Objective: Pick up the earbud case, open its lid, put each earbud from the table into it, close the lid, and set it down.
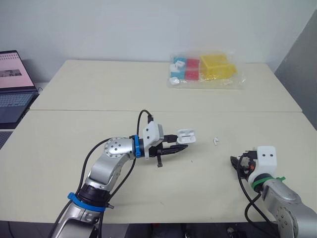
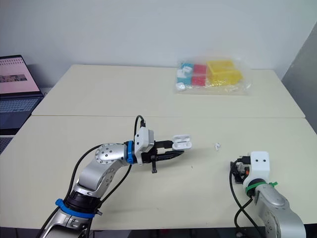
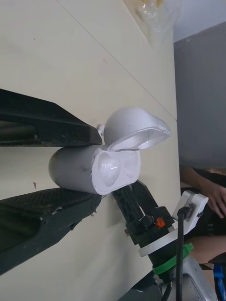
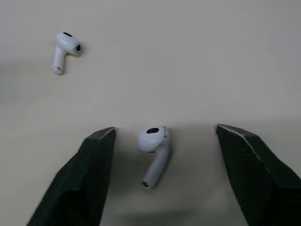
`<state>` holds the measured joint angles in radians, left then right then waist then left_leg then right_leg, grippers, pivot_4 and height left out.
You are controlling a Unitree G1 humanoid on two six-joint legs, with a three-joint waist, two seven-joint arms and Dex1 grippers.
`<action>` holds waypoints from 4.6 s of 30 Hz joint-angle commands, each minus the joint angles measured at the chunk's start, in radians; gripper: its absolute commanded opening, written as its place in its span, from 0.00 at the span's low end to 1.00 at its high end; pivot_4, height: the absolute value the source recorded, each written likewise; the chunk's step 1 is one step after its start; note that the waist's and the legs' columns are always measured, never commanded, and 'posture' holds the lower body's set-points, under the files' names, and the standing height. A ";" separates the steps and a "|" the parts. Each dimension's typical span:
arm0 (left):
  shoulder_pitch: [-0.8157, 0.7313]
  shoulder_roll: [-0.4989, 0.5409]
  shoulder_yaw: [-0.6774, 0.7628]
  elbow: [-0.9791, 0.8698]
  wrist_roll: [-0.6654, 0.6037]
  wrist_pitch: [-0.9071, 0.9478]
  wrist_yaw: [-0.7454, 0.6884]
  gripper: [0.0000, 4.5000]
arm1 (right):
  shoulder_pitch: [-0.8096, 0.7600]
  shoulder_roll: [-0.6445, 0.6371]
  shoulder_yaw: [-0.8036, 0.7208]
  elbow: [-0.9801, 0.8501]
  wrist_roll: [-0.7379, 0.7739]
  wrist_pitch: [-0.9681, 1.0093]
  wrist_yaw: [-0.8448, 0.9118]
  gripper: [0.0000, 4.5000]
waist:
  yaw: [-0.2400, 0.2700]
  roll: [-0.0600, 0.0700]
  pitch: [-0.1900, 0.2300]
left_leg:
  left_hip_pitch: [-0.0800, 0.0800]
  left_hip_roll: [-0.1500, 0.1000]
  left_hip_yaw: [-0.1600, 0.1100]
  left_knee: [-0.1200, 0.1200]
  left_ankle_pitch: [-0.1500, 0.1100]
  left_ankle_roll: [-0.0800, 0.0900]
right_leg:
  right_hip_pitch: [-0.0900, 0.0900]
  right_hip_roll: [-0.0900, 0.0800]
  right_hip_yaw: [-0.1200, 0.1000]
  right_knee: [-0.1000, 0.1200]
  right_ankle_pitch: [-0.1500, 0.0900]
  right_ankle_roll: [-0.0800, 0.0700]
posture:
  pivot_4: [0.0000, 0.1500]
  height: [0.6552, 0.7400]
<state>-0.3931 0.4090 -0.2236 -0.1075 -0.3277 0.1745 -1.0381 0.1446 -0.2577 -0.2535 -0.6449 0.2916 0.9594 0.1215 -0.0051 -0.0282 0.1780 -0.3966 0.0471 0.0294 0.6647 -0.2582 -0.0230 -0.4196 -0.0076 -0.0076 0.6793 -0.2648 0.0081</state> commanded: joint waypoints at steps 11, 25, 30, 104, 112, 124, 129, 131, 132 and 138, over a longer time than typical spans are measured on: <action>0.022 0.003 0.000 -0.049 -0.003 -0.002 0.015 0.18 | -0.013 -0.250 -0.075 -0.051 0.172 0.098 0.269 0.09 | 0.001 0.000 0.000 | -0.001 0.000 0.000 0.000 0.000 0.000 | 0.000 0.000 0.000 -0.001 0.000 0.000 | 1.00 0.97; 0.082 0.006 -0.006 -0.113 0.001 0.021 0.058 0.18 | -0.070 -1.058 0.269 0.310 -0.116 -0.605 1.039 0.09 | 0.000 0.000 0.001 | -0.001 0.000 0.001 0.000 0.000 0.000 | 0.001 0.001 -0.001 -0.003 0.000 0.000 | 1.00 0.97; 0.107 0.009 -0.009 -0.141 0.001 0.034 0.073 0.18 | -0.192 -1.050 0.366 0.445 -0.230 -0.785 1.103 0.09 | 0.000 0.000 0.001 | 0.000 -0.001 0.001 0.000 0.000 0.000 | 0.000 0.000 0.000 -0.003 0.000 0.000 | 1.00 0.97; 0.114 -0.012 -0.029 -0.133 0.025 0.016 0.088 0.18 | -0.301 -1.015 0.322 0.487 -0.257 -0.768 1.289 0.74 | 0.002 0.001 0.002 | 0.014 0.000 0.002 -0.001 0.000 0.000 | 0.012 -0.002 0.000 -0.001 -0.001 -0.001 | 1.00 0.97; 0.119 -0.008 -0.028 -0.138 0.024 0.017 0.087 0.18 | -0.272 -1.034 0.283 0.505 -0.303 -0.827 1.236 0.74 | 0.002 0.000 0.002 | 0.014 -0.001 0.002 -0.001 0.000 0.000 | 0.012 -0.002 0.000 -0.002 -0.001 -0.001 | 1.00 0.97; 0.117 -0.014 -0.032 -0.136 0.032 0.012 0.088 0.18 | -0.467 -0.969 0.447 0.683 -0.453 -1.134 1.240 0.74 | 0.000 0.001 0.002 | 0.014 0.000 0.002 -0.001 0.000 0.000 | 0.012 -0.001 0.000 -0.002 -0.001 -0.002 | 1.00 0.97; 0.120 -0.014 -0.030 -0.140 0.032 0.015 0.090 0.18 | -0.554 -0.960 0.515 0.757 -0.500 -1.237 1.291 0.74 | 0.001 0.001 0.002 | 0.014 -0.001 0.002 -0.002 0.000 0.000 | 0.012 -0.002 0.000 -0.002 -0.001 -0.002 | 1.00 0.97; 0.122 -0.012 -0.030 -0.143 0.033 0.016 0.091 0.18 | -0.581 -0.959 0.538 0.779 -0.510 -1.271 1.318 0.74 | 0.001 0.001 0.002 | 0.014 -0.001 0.002 -0.002 0.000 0.000 | 0.012 -0.002 0.000 -0.002 -0.001 -0.002 | 1.00 0.97; 0.124 -0.012 -0.029 -0.145 0.033 0.017 0.093 0.18 | -0.591 -0.960 0.549 0.783 -0.510 -1.287 1.340 0.74 | 0.001 0.001 0.002 | 0.014 0.000 0.002 -0.002 0.000 0.000 | 0.012 -0.002 0.000 -0.002 -0.001 -0.002 | 1.00 0.97; 0.130 -0.012 -0.030 -0.152 0.033 0.020 0.098 0.18 | -0.612 -0.962 0.580 0.807 -0.527 -1.356 1.380 0.74 | 0.001 0.001 0.002 | 0.014 0.000 0.002 -0.002 0.000 0.000 | 0.012 -0.002 0.000 -0.001 -0.001 -0.002 | 1.00 0.97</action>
<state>-0.2655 0.3984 -0.2542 -0.2225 -0.2902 0.2074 -0.9466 -0.4473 -1.2091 0.3344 0.1633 -0.2270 -0.3724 1.4811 -0.0037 -0.0273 0.1800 -0.3824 0.0468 0.0316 0.6630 -0.2584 -0.0230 -0.4081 -0.0092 -0.0073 0.6780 -0.2662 0.0057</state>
